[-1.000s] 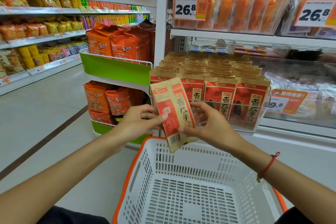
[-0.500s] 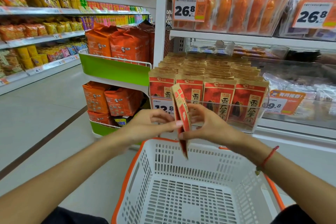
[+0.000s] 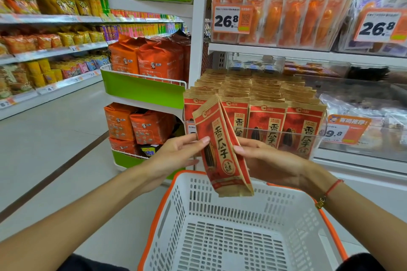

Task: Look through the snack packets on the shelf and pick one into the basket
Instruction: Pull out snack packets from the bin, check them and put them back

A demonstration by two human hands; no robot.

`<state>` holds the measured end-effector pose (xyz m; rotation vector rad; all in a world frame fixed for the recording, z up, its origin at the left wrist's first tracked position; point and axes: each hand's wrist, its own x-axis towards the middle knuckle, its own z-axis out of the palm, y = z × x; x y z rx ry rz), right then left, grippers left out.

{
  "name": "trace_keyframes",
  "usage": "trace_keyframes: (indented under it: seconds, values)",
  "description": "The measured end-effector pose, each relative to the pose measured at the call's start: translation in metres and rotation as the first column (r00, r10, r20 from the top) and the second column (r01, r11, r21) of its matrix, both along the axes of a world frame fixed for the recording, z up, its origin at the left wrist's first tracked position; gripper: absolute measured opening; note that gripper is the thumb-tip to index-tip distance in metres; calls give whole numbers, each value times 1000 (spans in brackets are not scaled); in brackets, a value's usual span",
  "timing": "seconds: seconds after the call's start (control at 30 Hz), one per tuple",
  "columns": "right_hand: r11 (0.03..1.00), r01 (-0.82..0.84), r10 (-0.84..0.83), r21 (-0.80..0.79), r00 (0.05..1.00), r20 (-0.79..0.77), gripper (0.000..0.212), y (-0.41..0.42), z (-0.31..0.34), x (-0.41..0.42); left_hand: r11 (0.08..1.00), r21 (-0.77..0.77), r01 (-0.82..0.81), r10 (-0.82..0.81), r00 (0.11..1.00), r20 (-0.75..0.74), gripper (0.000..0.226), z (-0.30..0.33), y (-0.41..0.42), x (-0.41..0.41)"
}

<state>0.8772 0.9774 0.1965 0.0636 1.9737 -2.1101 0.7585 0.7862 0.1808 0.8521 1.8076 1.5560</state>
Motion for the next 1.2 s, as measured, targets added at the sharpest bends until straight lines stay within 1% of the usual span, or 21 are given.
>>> trace_keyframes:
  seconds: [0.03, 0.07, 0.1, 0.13, 0.23, 0.33, 0.43, 0.57, 0.6, 0.63, 0.7, 0.73, 0.87, 0.93, 1.0, 1.1, 1.2]
  values:
    - [998, 38, -37, 48, 999, -18, 84, -2, 1, 1, 1000, 19, -21, 20, 1000, 11, 32, -1, 0, -1]
    - [989, 87, -81, 121, 995, -53, 72, -4, 2, 1, 998, 36, -48, 47, 999, 15, 31, -2, 0, -1]
    - [966, 153, -134, 209, 985, -106, 59, -7, 4, 2, 995, 54, -83, 82, 997, 12, 32, -2, -1, -3]
    - [931, 226, -181, 287, 968, -175, 50, -9, 6, 2, 990, 74, -121, 121, 993, 5, 33, -2, -2, -4]
    - [831, 385, -234, 401, 896, -377, 39, -16, 15, 1, 963, 170, -210, 213, 977, 2, 30, 7, -4, -8]
    - [727, 493, -204, 479, 820, -535, 35, -20, 34, -9, 929, 268, -256, 266, 964, 1, 27, 28, 1, -17]
    - [595, 589, -168, 546, 756, -633, 34, -16, 64, -32, 889, 363, -278, 300, 954, -5, 22, 58, 11, -35]
    - [435, 732, -110, 524, 621, -776, 27, -7, 109, -69, 845, 454, -283, 340, 939, -48, 19, 93, 27, -58]
    - [395, 750, -84, 530, 604, -792, 25, -3, 118, -78, 834, 469, -291, 351, 935, -43, 18, 99, 32, -65]
    - [352, 756, -51, 552, 605, -795, 24, -1, 127, -88, 827, 477, -298, 357, 933, -36, 17, 103, 37, -71]
    - [266, 739, 10, 619, 640, -768, 26, 6, 136, -108, 820, 475, -321, 365, 931, -2, 16, 105, 46, -84]
    - [243, 723, 26, 646, 661, -750, 28, 9, 137, -117, 818, 464, -340, 370, 929, 29, 15, 102, 50, -92]
    - [226, 651, 46, 725, 736, -675, 29, 20, 131, -143, 828, 405, -389, 392, 917, 78, 18, 84, 59, -116]
    - [244, 612, 35, 752, 770, -637, 29, 26, 126, -153, 831, 393, -394, 390, 916, 94, 12, 76, 62, -124]
    - [282, 584, 12, 761, 791, -612, 28, 28, 123, -159, 826, 395, -402, 399, 912, 94, 18, 74, 61, -128]
    - [350, 530, -20, 772, 829, -560, 25, 32, 117, -168, 847, 352, -399, 417, 909, 27, 15, 70, 58, -138]
    - [353, 476, -28, 805, 866, -500, 24, 35, 113, -173, 850, 328, -411, 452, 891, -54, 24, 68, 57, -143]
